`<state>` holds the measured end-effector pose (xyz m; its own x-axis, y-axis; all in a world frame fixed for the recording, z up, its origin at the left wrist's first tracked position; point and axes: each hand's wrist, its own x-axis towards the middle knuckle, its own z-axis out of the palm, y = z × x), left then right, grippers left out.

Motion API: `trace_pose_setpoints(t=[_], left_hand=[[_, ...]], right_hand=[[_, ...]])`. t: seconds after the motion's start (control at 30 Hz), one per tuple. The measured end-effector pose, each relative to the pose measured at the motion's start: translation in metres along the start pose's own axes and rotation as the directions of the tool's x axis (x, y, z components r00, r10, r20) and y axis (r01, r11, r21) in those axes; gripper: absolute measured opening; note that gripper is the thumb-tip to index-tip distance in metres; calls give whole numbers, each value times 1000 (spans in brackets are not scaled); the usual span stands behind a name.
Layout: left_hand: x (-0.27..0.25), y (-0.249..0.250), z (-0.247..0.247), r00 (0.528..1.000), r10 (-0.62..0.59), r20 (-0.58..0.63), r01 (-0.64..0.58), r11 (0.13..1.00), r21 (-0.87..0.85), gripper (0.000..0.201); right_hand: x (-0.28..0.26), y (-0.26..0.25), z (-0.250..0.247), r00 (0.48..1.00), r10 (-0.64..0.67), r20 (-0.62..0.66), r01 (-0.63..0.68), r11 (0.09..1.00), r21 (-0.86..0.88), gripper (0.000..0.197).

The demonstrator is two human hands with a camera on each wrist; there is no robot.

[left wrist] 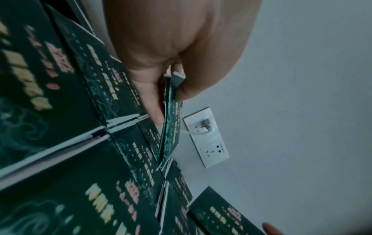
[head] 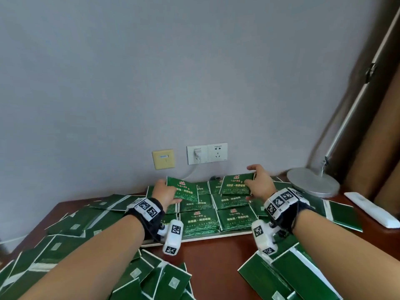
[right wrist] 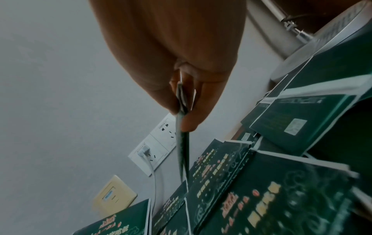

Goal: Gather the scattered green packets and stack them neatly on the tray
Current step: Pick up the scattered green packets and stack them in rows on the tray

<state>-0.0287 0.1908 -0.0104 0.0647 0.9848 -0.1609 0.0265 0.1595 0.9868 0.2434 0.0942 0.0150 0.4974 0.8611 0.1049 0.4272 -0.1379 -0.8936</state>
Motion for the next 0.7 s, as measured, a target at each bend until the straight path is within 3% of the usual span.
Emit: trace_pose_setpoints(t=[0.17,0.3,0.4,0.5,0.7], left_hand=[[34,-3,8,999,-10,-46,7,999,-44,52],[55,-7,18,1000,3,-10,-3,999,-37,76],[66,-12,26,1000,16,8,-16,1000,-1,69],[72,-15,32,1000,5,24,-6,999,32,50],[76,-13,43,999,24,47,-37,953,300,27]], right_hand=[[42,4,11,998,42,37,-45,996,73,50],[76,12,21,994,90,63,-98,986,138,47],[91,19,30,986,119,119,-136,981,138,45],[102,28,38,981,139,135,-154,981,114,44],[114,40,44,987,110,114,-113,993,24,32]])
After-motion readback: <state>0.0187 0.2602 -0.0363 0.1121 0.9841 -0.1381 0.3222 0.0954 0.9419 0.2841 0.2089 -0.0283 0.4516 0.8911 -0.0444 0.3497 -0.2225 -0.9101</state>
